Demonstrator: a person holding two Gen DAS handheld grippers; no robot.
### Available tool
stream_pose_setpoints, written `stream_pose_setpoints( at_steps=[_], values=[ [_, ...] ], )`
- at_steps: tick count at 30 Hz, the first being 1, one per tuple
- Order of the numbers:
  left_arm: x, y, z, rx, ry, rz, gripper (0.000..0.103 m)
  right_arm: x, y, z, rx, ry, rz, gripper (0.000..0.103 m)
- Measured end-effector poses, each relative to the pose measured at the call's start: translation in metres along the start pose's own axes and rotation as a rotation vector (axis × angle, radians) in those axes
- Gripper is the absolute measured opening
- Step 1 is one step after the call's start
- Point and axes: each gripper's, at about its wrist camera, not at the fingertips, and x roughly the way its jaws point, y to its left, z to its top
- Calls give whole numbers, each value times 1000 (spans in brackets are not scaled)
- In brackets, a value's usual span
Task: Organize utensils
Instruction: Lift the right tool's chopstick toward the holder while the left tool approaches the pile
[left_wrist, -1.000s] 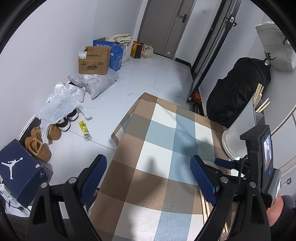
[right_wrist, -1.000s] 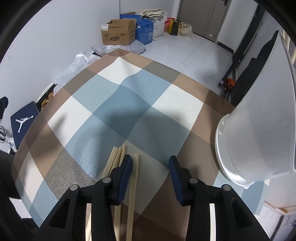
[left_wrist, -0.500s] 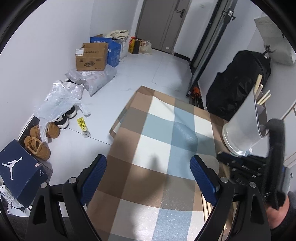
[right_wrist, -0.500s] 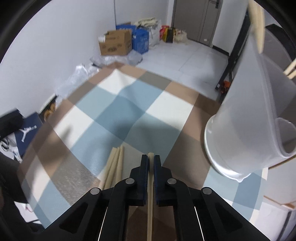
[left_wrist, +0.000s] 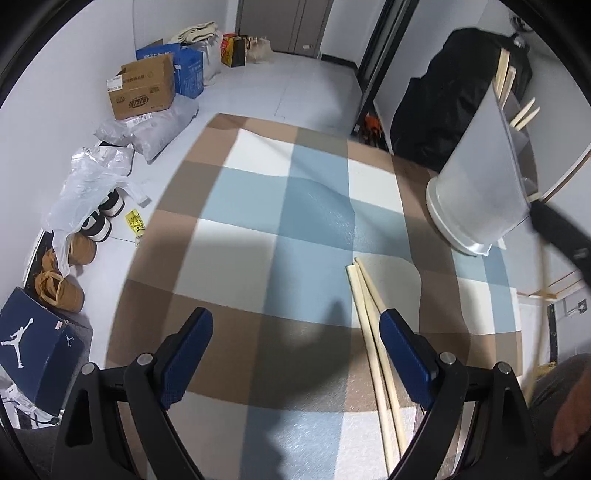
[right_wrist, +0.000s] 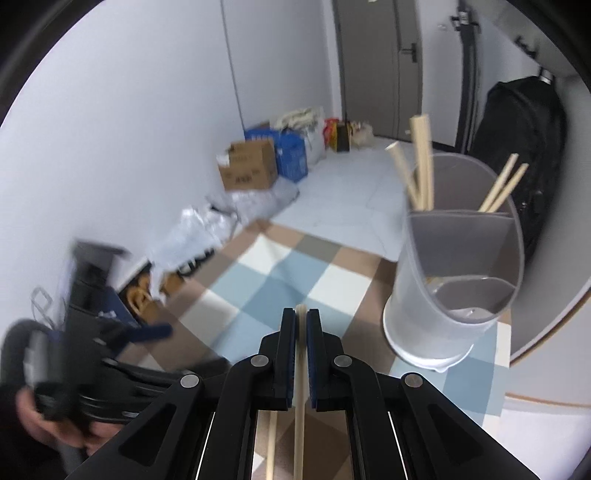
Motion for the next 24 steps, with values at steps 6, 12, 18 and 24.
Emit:
stream_pose_setpoints(
  at_steps=[6,12,18,24],
  values=[
    [18,-18,2,50,37,91,89,-18,-21,1,123,-77,54,5],
    [29,-18,4,38,75,138,88,-37,-36,3,188,-155,68,5],
    [30,-21,10,40,57,170,87,-47,-47,6,221,-200,64,5],
    [32,-21,12,53,61,154,73,-52,-65,5,287,-210,72,5]
  ],
)
